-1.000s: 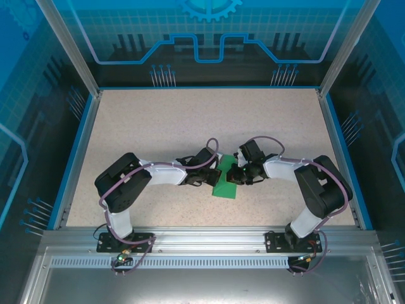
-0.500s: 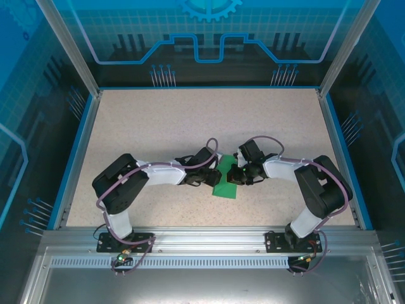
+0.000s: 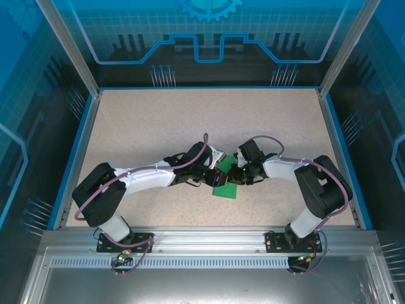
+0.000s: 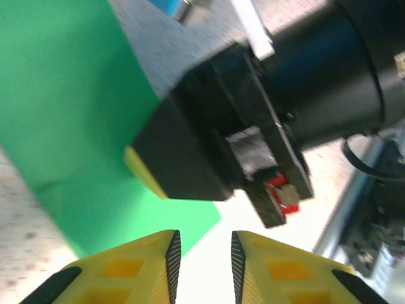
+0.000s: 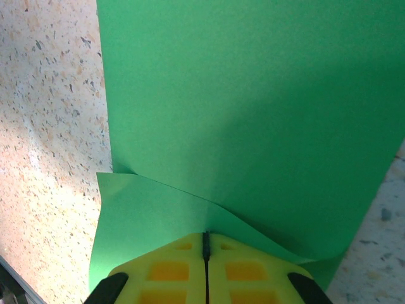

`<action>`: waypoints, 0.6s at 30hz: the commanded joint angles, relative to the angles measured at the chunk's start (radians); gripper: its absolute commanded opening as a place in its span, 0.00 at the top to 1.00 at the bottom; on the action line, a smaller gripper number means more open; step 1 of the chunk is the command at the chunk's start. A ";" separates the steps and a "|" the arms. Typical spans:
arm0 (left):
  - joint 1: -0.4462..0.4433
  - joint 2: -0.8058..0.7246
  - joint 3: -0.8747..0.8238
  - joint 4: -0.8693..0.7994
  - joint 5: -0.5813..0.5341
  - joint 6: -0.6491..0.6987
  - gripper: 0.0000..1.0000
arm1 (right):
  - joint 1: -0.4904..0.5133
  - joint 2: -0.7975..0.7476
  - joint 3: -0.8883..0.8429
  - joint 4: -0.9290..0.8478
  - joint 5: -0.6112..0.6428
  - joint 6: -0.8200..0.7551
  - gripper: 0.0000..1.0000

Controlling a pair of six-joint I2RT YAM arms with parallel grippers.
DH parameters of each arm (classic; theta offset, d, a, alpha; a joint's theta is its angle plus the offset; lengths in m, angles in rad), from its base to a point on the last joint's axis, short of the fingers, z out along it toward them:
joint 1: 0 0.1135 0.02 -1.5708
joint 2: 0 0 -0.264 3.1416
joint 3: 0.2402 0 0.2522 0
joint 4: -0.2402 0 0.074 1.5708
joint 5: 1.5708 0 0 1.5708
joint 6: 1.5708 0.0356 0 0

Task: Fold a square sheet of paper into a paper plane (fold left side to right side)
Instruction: Fold the triangle a second time at the center of the table.

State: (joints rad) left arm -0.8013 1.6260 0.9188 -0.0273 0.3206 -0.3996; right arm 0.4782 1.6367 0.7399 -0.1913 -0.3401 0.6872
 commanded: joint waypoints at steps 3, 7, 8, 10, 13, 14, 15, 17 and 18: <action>-0.001 0.075 -0.012 0.062 0.186 -0.066 0.71 | 0.008 0.008 0.007 -0.060 0.035 -0.010 0.93; -0.001 0.126 0.002 0.028 0.151 -0.046 0.71 | 0.008 0.006 0.007 -0.065 0.036 -0.011 0.93; -0.001 0.136 0.003 0.025 0.140 -0.043 0.71 | 0.008 0.005 0.007 -0.066 0.037 -0.012 0.93; -0.001 0.150 0.002 0.022 0.121 -0.042 0.71 | 0.008 0.004 0.009 -0.071 0.038 -0.015 0.93; 0.001 0.163 -0.002 0.021 0.098 -0.042 0.71 | 0.008 0.005 0.011 -0.077 0.041 -0.017 0.93; 0.002 0.167 -0.004 0.018 0.092 -0.042 0.71 | 0.008 0.005 0.012 -0.079 0.042 -0.018 0.93; 0.002 0.170 -0.005 0.017 0.087 -0.041 0.71 | 0.008 0.004 0.014 -0.081 0.044 -0.020 0.93; 0.003 0.175 -0.010 0.012 0.075 -0.039 0.71 | 0.008 0.004 0.015 -0.086 0.049 -0.021 0.93; 0.004 0.179 -0.012 0.009 0.070 -0.039 0.71 | 0.008 0.005 0.015 -0.087 0.049 -0.022 0.93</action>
State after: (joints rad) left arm -0.8013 1.7851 0.9180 0.0048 0.4149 -0.4397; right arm 0.4782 1.6367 0.7464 -0.2081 -0.3328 0.6849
